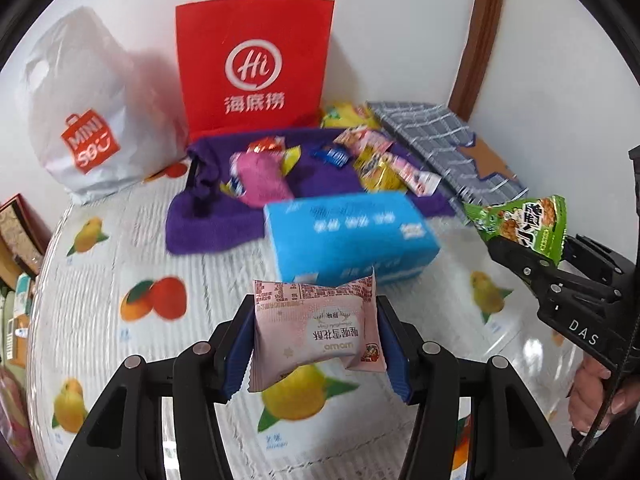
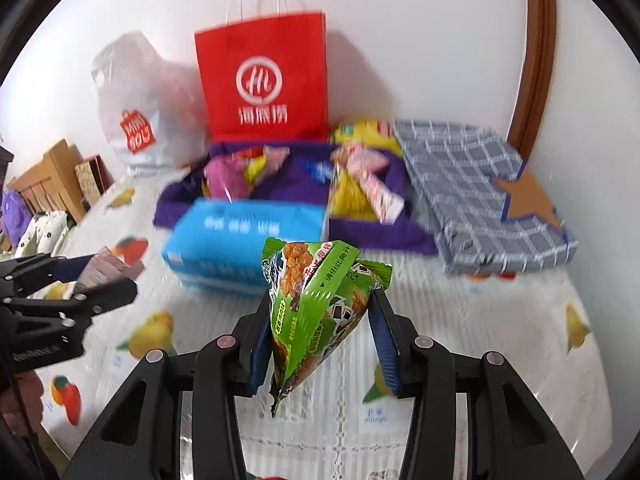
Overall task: Organize snacks
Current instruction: 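Lift both packets and carry them over the purple towel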
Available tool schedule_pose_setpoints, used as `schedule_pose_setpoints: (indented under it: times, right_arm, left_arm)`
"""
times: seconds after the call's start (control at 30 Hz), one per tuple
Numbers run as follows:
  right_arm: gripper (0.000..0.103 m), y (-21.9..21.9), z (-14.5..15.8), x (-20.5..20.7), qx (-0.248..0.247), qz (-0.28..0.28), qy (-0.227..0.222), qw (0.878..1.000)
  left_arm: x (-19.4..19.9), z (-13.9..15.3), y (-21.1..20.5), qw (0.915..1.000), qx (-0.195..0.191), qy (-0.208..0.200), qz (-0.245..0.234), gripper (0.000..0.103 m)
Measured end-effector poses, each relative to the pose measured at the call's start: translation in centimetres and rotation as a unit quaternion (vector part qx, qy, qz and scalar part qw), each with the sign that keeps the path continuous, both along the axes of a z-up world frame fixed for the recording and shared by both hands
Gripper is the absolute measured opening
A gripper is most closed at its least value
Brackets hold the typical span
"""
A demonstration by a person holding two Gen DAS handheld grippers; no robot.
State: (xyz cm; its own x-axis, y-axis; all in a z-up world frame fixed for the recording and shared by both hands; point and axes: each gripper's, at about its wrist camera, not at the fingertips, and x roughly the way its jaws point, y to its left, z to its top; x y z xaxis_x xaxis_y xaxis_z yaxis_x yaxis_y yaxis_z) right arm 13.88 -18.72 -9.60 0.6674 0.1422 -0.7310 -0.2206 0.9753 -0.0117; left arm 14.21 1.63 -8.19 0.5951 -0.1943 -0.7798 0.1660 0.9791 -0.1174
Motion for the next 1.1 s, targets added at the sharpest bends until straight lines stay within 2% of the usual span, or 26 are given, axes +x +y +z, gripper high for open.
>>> schedule_pose_setpoints:
  times: [0.13, 0.53, 0.73, 1.1]
  right_arm:
    - [0.045, 0.5, 2.1, 1.5, 0.008, 0.001, -0.008, 1.0]
    - [0.045, 1.5, 7.1, 7.1, 0.013, -0.002, -0.027, 1.0]
    - [0.045, 2.7, 8.5, 8.5, 0.015, 0.012, -0.036, 0.999]
    - [0.045, 4.1, 8.8, 11.5, 0.018, 0.018, -0.039, 0.999]
  left_arm:
    - [1.4, 1.6, 0.3, 0.9999, -0.016, -0.004, 0.001, 0.054]
    - [4.5, 6.1, 2.5, 0.9992, -0.019, -0.029, 0.021, 0.054]
    - [5.7, 7.0, 3.4, 0.9986, -0.016, -0.037, 0.036, 0.054]
    - [8.6, 7.6, 4.2, 0.9982, -0.013, -0.043, 0.039, 0.054]
